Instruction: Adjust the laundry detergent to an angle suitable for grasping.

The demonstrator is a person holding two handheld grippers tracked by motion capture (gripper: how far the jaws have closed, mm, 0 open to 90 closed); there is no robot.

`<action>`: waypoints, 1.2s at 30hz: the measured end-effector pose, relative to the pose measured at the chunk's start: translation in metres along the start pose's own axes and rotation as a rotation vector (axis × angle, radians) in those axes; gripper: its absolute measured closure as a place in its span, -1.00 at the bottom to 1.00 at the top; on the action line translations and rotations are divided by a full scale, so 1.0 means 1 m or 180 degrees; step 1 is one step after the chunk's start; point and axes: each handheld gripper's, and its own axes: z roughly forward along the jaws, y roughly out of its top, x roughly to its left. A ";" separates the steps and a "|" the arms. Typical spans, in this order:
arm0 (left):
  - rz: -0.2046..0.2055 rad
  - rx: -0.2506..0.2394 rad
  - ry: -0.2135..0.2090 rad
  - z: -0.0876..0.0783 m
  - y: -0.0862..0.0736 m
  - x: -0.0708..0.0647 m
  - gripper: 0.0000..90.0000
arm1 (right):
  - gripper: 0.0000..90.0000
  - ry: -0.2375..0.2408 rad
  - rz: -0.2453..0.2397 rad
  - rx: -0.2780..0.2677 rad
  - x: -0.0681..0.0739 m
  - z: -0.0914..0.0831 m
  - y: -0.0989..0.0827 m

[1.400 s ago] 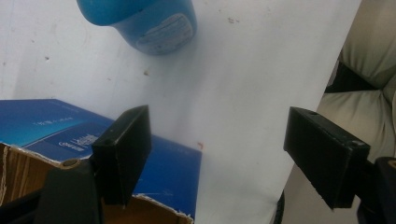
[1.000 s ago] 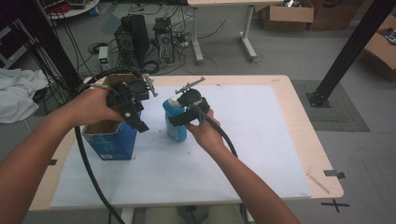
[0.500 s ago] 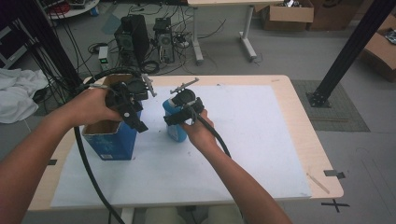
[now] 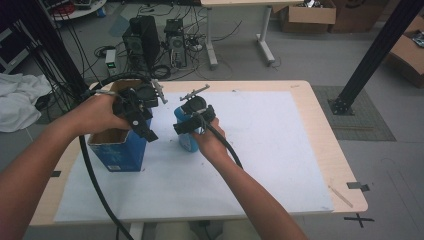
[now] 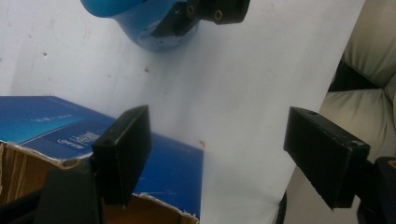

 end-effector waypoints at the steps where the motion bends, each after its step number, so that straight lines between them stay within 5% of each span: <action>1: 0.0003 -0.0001 -0.0001 0.000 0.000 0.000 -0.46 | -0.65 0.0000 0.0000 0.0000 0.000 0.000 0.000; 36: -0.0022 0.0011 -0.0018 0.004 -0.002 -0.001 -0.46 | -0.37 -0.0003 0.0035 -0.0069 -0.001 -0.001 0.001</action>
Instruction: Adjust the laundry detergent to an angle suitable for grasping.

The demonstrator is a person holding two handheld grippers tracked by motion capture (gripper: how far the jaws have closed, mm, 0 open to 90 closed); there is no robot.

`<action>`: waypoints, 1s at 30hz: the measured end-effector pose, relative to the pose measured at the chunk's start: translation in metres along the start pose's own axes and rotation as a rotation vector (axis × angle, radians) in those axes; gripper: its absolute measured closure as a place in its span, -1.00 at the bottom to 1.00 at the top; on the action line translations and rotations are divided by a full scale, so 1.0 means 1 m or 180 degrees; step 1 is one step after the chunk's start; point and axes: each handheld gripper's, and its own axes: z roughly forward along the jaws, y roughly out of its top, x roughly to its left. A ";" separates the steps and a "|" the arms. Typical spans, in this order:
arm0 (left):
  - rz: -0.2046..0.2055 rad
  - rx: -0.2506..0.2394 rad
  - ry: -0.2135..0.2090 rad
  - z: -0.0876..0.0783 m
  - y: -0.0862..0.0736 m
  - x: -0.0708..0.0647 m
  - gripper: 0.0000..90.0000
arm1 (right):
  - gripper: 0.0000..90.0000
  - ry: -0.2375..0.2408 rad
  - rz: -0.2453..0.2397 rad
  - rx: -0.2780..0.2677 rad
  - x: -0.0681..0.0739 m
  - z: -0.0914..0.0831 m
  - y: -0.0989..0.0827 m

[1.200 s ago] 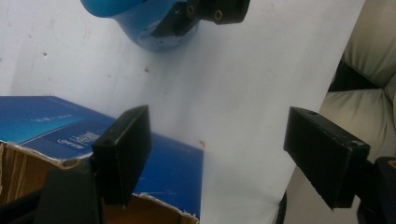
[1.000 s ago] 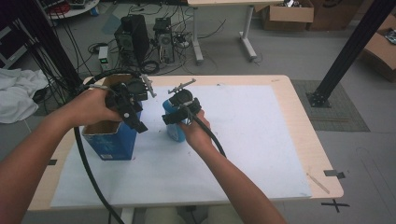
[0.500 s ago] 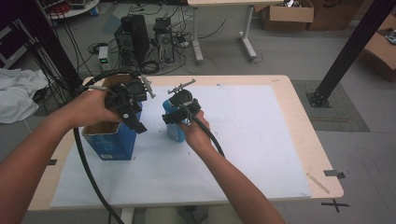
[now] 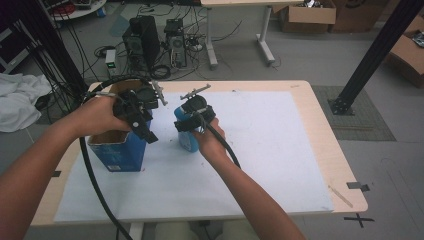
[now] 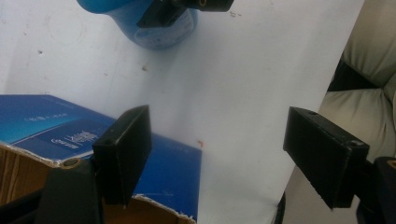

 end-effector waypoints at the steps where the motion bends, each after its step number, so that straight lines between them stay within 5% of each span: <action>1: 0.0000 0.0000 0.0000 0.000 0.000 0.000 -0.46 | -0.37 0.0000 0.0000 0.0000 0.000 0.000 0.000; 30: -0.0009 0.0004 -0.0012 0.002 -0.001 0.001 -0.45 | -0.15 -0.0023 -0.0030 -0.0083 0.000 -0.001 0.000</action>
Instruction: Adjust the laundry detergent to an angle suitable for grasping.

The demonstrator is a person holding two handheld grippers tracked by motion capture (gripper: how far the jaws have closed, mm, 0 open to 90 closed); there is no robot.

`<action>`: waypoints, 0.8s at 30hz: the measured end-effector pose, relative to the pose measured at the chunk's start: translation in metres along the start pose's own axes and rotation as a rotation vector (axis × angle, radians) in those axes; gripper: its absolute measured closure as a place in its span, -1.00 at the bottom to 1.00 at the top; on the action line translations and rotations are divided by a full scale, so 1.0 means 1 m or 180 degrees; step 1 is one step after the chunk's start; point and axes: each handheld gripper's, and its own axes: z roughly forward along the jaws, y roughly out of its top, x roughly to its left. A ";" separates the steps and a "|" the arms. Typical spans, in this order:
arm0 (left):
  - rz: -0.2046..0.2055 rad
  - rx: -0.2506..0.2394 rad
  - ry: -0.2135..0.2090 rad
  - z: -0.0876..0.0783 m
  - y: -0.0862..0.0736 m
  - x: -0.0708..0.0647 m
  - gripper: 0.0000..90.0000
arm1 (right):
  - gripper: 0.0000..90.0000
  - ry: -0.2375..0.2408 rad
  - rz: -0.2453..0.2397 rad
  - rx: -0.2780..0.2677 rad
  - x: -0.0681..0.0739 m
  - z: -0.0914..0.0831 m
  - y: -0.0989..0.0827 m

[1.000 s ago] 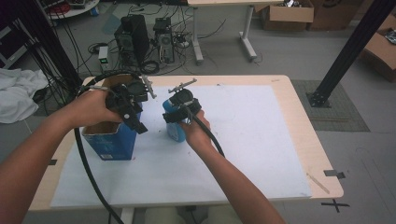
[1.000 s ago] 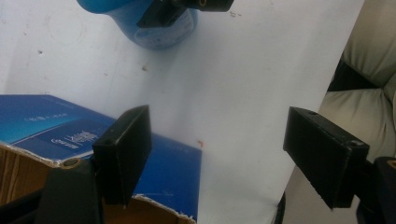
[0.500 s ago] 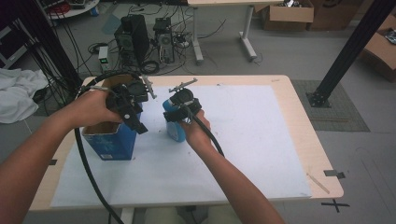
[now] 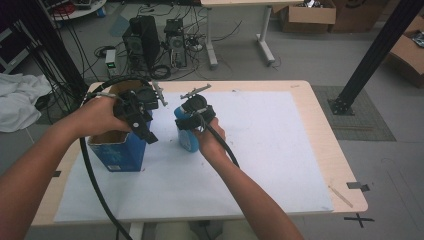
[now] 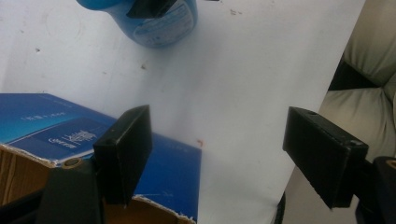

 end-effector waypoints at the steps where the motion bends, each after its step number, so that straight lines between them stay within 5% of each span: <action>1: 0.0001 0.0000 0.0002 0.000 0.000 0.000 -0.45 | -0.15 0.0001 0.0003 -0.0007 0.000 0.000 0.000; 15: -0.0014 0.0001 0.0017 -0.001 0.000 -0.001 -0.45 | -0.14 0.0077 -0.0133 0.0017 -0.003 -0.004 -0.001; 24: 0.0000 -0.0005 0.0026 -0.001 0.002 -0.001 -0.45 | -0.14 0.0154 -0.0236 0.0057 -0.013 -0.021 -0.001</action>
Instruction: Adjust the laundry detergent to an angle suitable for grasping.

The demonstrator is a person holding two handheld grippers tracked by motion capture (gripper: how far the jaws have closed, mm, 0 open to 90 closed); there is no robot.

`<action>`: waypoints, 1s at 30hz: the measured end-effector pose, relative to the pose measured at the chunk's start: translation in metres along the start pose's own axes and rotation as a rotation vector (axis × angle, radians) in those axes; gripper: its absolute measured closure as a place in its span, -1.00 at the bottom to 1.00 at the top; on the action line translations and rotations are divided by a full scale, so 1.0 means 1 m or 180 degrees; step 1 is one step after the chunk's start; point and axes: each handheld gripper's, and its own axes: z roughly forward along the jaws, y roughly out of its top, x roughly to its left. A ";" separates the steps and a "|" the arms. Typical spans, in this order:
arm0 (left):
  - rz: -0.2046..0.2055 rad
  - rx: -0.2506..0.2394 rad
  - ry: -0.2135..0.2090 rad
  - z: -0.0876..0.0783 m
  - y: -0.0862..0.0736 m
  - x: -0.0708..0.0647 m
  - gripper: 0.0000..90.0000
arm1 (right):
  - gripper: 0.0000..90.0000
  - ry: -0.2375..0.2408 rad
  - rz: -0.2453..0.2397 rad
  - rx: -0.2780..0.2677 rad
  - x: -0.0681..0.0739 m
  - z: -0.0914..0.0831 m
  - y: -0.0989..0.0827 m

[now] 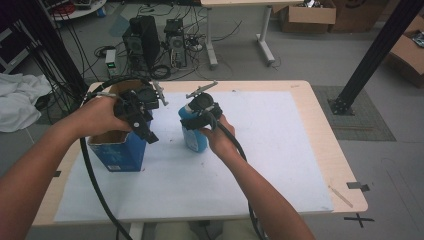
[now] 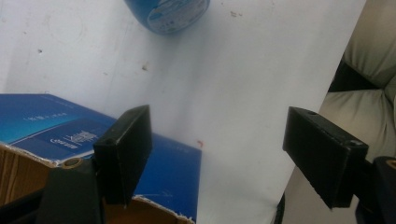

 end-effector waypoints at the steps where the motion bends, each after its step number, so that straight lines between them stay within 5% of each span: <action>1: 0.0007 -0.0002 0.0000 0.000 0.001 0.000 -0.45 | -0.14 0.0016 -0.0026 0.0008 -0.001 -0.002 -0.001; 30: 0.0029 0.0029 0.0057 -0.003 0.010 -0.011 -0.45 | -0.14 0.0649 -0.0633 0.0055 -0.013 -0.072 -0.037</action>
